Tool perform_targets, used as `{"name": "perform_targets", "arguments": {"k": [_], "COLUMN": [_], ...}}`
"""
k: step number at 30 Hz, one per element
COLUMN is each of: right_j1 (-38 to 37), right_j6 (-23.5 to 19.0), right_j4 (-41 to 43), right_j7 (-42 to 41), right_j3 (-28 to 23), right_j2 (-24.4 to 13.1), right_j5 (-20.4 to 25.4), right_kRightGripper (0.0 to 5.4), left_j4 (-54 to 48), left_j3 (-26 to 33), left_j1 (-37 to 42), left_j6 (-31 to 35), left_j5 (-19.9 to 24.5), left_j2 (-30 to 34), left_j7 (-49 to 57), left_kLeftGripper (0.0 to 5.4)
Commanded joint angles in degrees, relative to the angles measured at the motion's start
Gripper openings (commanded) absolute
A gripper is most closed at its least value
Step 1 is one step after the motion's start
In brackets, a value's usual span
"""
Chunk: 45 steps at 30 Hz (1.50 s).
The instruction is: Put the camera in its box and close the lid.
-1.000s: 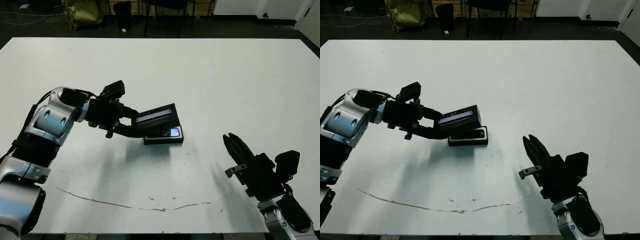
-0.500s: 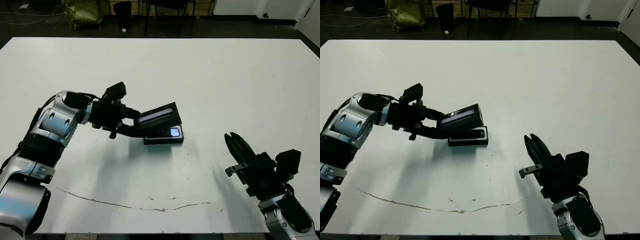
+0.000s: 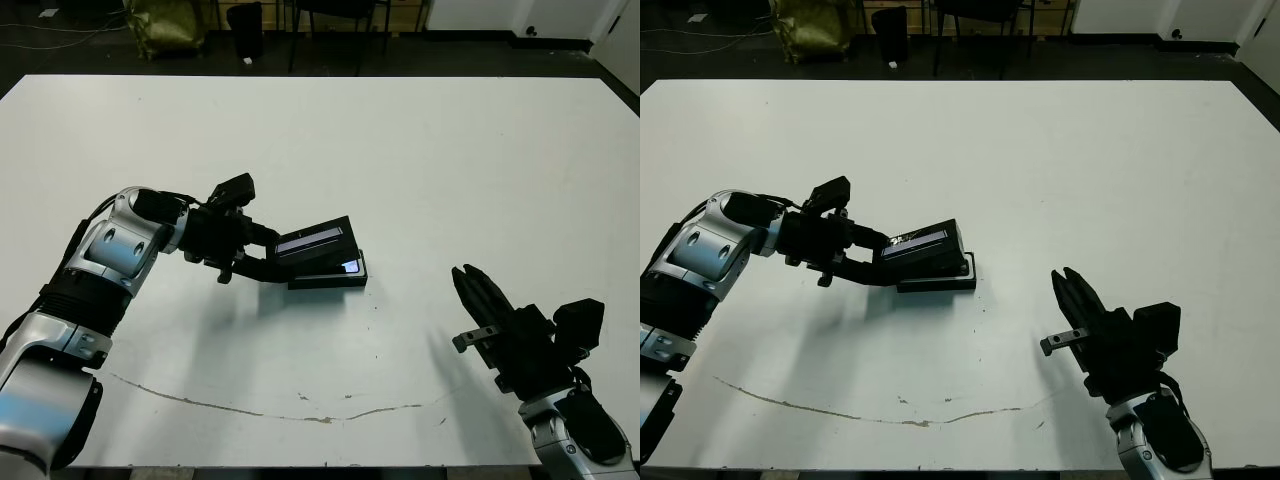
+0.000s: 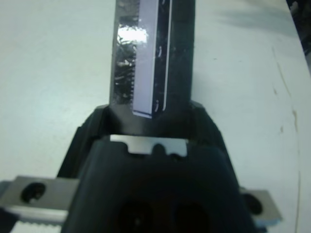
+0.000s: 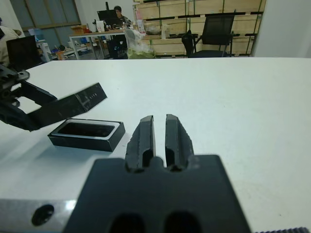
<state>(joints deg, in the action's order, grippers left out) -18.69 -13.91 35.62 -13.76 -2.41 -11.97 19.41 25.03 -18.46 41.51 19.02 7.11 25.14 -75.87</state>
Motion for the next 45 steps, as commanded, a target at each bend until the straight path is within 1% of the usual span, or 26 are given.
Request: {"name": "perform_targets", "arguments": {"k": [1, 3, 6, 8, 12, 14, 17, 22, 27, 31, 33, 35, 38, 39, 45], "right_j1": [-0.7, -0.6, -0.9, -0.9, -0.9, -0.8, -0.8, -0.7, -0.7, -0.7, -0.6, -0.7, -0.6, -0.6, -0.9], "right_j6": [-1.0, -0.7, -3.0, -2.5, -4.7, -4.4, -5.3, -3.6, -4.1, -3.8, -3.5, -4.1, -3.0, -2.9, -4.3], "right_j4": [-0.5, -0.7, 1.4, 0.9, 2.3, 2.3, 3.0, 1.2, 1.8, 1.6, 1.2, 1.6, 0.6, 0.9, 2.2], "right_j7": [-0.2, -0.4, 0.8, 0.5, 1.6, 1.3, 1.6, 0.3, 0.8, 0.6, 0.1, 0.6, -0.3, -0.2, 0.7], "right_j3": [-0.3, -0.4, -0.4, -0.5, -0.4, -0.4, -0.4, -0.8, -0.6, -0.7, -0.9, -0.8, -0.9, -0.8, -0.8], "right_j2": [-0.7, -0.4, -0.6, -0.6, -0.9, -0.7, -0.7, -0.2, -0.6, -0.2, -0.1, -0.1, 0.1, 0.0, -0.3], "right_j5": [-0.4, 0.2, 0.0, -0.3, -0.8, -0.5, -0.3, 0.2, -1.0, -0.5, 0.1, -0.4, 0.2, -0.3, -0.8], "right_kRightGripper": [0.0, 0.0, 0.0, 0.0, 0.0, 0.0, 0.0, 0.0, 0.0, 0.0, 0.0, 0.0, 0.0, 0.0, 0.0], "left_j4": [1.4, 2.2, 3.4, 3.8, 4.7, 4.9, 5.1, 6.0, 6.7, 7.7, 7.8, 7.8, 8.2, 8.2, 9.4], "left_j3": [0.0, 0.1, 0.2, 0.1, 0.1, 0.0, -0.1, -0.4, -0.5, -0.6, -0.9, -1.2, -1.7, -1.8, -1.8], "left_j1": [-0.8, -0.9, -0.6, -0.5, -0.3, -0.2, -0.3, -0.4, -0.4, -0.7, -0.9, -1.3, -1.8, -2.0, -2.2], "left_j6": [-0.5, -1.2, -1.2, -2.1, -3.2, -3.5, -3.6, -4.3, -4.3, -5.2, -4.5, -4.4, -4.2, -3.8, -2.6], "left_j5": [-0.1, -0.1, -0.3, -0.8, -1.1, -1.2, -1.2, -1.5, -1.5, -1.6, -1.7, -1.8, -1.9, -1.9, -1.5], "left_j2": [-0.5, -0.9, -1.4, -1.5, -1.7, -1.7, -1.8, -2.0, -2.2, -2.5, -2.7, -3.0, -3.6, -3.8, -4.9], "left_j7": [0.2, 0.2, 0.5, 1.0, 1.4, 1.4, 1.3, 1.0, 1.0, 1.0, 1.0, 0.9, 0.9, 1.1, 1.3], "left_kLeftGripper": [2.21, 2.21, 2.21, 2.21, 2.21, 2.21, 2.21, 2.21, 2.21, 2.21, 2.21, 2.21, 2.21, 2.21, 2.21]}}
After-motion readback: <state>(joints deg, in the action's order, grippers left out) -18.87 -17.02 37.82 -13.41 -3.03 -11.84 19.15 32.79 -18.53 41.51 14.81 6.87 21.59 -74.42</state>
